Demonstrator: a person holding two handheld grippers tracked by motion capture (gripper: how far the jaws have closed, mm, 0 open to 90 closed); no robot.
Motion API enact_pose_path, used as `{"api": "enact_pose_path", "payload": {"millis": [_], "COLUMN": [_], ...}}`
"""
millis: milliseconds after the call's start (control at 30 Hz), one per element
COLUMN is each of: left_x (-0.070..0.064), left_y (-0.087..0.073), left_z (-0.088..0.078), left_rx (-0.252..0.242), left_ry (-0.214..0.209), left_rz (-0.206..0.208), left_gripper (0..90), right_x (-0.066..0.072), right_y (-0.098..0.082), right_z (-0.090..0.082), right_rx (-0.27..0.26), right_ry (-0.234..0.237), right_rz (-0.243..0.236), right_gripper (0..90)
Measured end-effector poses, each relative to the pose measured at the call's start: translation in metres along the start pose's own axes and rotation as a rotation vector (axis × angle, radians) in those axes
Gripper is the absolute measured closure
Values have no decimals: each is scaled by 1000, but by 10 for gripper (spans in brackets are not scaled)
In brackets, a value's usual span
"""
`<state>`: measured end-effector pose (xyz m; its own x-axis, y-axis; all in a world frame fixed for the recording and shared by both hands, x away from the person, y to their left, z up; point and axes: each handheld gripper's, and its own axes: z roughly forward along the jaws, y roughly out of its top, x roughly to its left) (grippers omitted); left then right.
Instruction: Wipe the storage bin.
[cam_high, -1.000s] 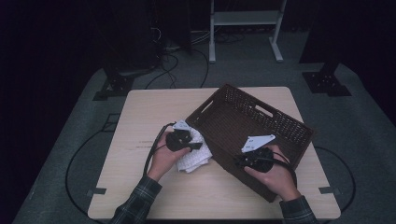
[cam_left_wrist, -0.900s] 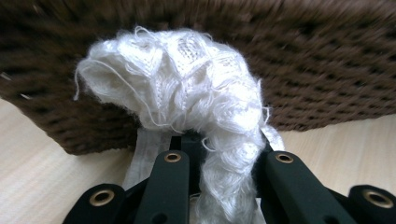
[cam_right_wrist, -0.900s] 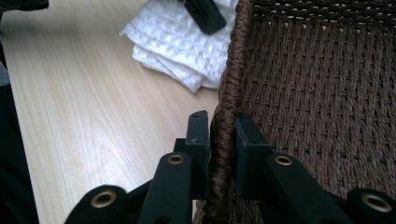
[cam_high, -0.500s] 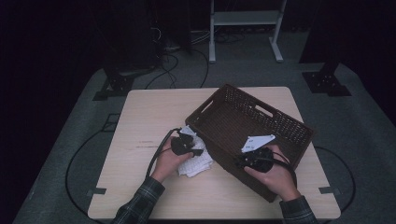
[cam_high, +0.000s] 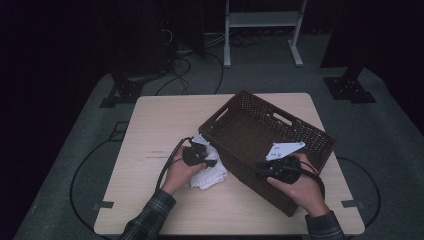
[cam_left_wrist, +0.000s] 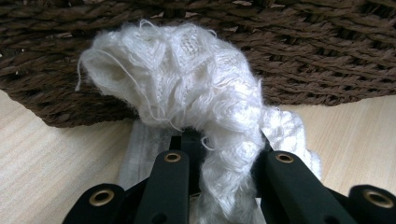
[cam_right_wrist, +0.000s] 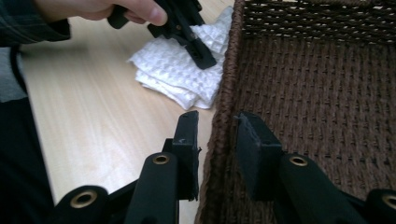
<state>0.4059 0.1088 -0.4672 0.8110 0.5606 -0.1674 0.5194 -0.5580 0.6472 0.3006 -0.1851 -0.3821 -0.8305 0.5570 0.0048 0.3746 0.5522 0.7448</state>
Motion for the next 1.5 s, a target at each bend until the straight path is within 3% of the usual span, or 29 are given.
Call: {"api": "enact_pose_path", "payload": {"millis": [267, 500, 1267, 1500], "left_x": [0, 0, -4, -10], "left_y": [0, 1, 15, 21], "left_z": [-1, -2, -48, -63], "left_rx": [-7, -11, -168, -200], "left_ry": [0, -2, 6, 10], "left_rz": [-2, -4, -10, 20], "left_gripper": [761, 762, 762, 761], "right_x": [2, 0, 9, 8], "right_y": [-7, -26, -11, -11], "right_z": [-15, -5, 16, 17], "right_rx": [22, 58, 48, 46], "right_ry": [-15, 25, 26, 34], "right_rz": [4, 23, 15, 21], "right_gripper": [680, 776, 766, 765]}}
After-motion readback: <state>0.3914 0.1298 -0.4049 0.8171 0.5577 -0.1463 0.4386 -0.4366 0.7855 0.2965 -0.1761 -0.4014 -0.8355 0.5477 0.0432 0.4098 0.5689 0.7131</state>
